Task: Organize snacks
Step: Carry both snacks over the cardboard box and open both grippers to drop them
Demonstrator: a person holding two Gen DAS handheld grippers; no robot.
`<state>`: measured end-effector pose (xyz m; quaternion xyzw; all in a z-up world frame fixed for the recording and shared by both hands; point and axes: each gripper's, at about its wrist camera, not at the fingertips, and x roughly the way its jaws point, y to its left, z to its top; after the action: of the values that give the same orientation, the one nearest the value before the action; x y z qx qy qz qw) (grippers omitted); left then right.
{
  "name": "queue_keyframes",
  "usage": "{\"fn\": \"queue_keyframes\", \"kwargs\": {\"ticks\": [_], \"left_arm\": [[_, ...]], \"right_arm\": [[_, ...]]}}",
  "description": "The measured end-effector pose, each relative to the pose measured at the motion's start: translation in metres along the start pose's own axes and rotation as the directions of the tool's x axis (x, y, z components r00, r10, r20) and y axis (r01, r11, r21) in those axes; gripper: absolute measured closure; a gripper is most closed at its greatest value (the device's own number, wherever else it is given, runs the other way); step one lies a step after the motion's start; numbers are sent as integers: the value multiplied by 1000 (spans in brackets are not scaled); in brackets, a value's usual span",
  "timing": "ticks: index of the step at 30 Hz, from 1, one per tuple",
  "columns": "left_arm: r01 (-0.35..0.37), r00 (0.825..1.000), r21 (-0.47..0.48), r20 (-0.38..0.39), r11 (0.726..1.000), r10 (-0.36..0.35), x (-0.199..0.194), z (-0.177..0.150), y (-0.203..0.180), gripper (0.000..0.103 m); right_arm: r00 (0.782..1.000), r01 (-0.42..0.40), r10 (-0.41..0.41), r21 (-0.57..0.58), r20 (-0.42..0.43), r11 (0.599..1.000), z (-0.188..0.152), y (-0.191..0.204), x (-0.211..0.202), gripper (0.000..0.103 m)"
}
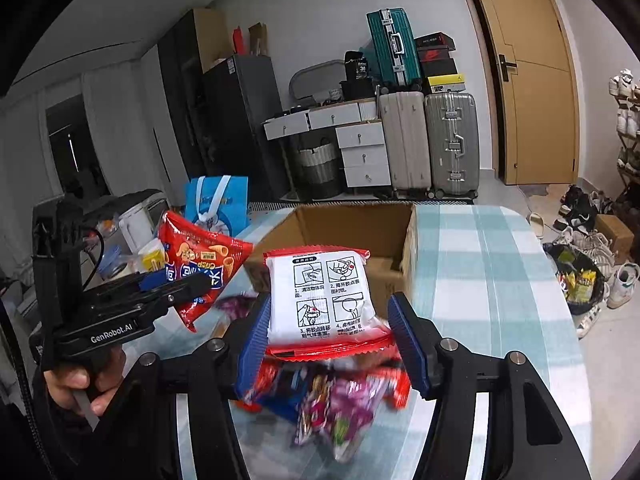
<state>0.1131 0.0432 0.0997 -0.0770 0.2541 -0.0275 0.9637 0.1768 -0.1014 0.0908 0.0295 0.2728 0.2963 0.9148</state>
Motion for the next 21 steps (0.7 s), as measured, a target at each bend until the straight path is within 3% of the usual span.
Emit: {"fn": "queue_keyframes", "kwargs": {"ticks": [7,21], "left_arm": [[-12,1000,-9,-6,1000,12,37,20,5,57],[-17,999,34,-36,999,18,100,43,2,57]], "right_arm": [[1000,8,-8,-14,-4,1000,24,-2,26,43],[998,30,-29,4,-47,1000,36,-16,85,43]]}}
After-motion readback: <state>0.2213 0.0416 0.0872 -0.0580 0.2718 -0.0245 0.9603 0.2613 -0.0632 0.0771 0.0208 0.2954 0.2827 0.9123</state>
